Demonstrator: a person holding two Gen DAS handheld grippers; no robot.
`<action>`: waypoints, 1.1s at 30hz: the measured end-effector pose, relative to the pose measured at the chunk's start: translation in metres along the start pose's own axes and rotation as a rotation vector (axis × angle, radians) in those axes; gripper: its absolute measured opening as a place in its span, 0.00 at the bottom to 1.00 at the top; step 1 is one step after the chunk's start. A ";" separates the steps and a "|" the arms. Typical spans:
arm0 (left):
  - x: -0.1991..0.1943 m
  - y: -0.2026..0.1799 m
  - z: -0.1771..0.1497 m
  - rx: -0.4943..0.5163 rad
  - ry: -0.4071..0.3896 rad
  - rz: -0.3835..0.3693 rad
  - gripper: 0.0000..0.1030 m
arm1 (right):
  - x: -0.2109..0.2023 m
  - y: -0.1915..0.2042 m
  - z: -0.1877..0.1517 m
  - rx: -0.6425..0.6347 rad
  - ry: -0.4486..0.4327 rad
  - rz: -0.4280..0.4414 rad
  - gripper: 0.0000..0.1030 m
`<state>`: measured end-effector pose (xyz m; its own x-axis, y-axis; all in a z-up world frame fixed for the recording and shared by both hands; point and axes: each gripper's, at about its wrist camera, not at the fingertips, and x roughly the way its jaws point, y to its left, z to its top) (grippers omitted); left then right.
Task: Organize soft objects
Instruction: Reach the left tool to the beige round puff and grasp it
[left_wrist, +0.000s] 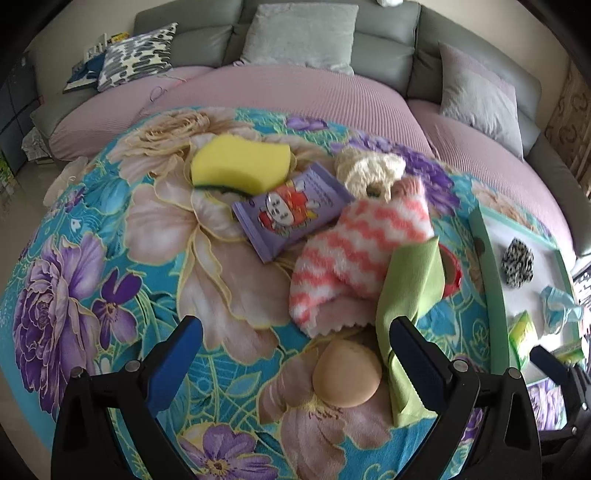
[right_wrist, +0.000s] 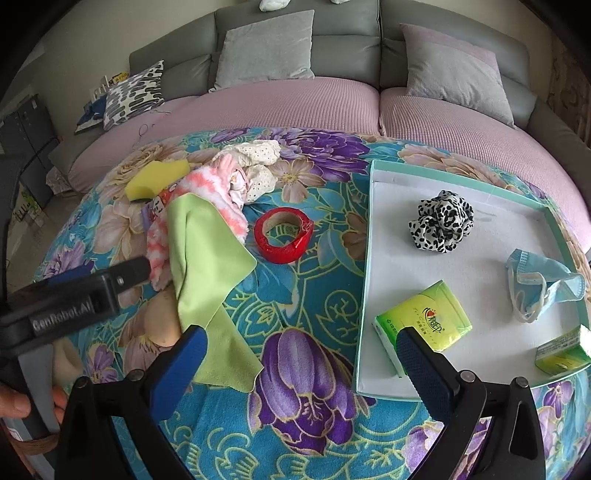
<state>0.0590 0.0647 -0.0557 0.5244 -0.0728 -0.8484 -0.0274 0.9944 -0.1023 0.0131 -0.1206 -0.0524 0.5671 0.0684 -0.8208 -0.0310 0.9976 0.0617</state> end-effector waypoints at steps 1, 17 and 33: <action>0.003 0.000 -0.002 0.005 0.015 -0.001 0.98 | 0.001 0.000 0.000 -0.001 0.001 -0.002 1.00; 0.020 -0.016 -0.028 0.131 0.151 0.056 0.98 | -0.005 -0.014 -0.001 0.027 0.001 -0.041 1.00; 0.022 -0.049 -0.039 0.262 0.170 0.090 0.91 | -0.004 -0.018 -0.002 0.031 0.010 -0.040 1.00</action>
<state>0.0387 0.0109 -0.0895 0.3800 0.0268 -0.9246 0.1646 0.9817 0.0961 0.0102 -0.1388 -0.0516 0.5587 0.0290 -0.8288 0.0171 0.9988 0.0465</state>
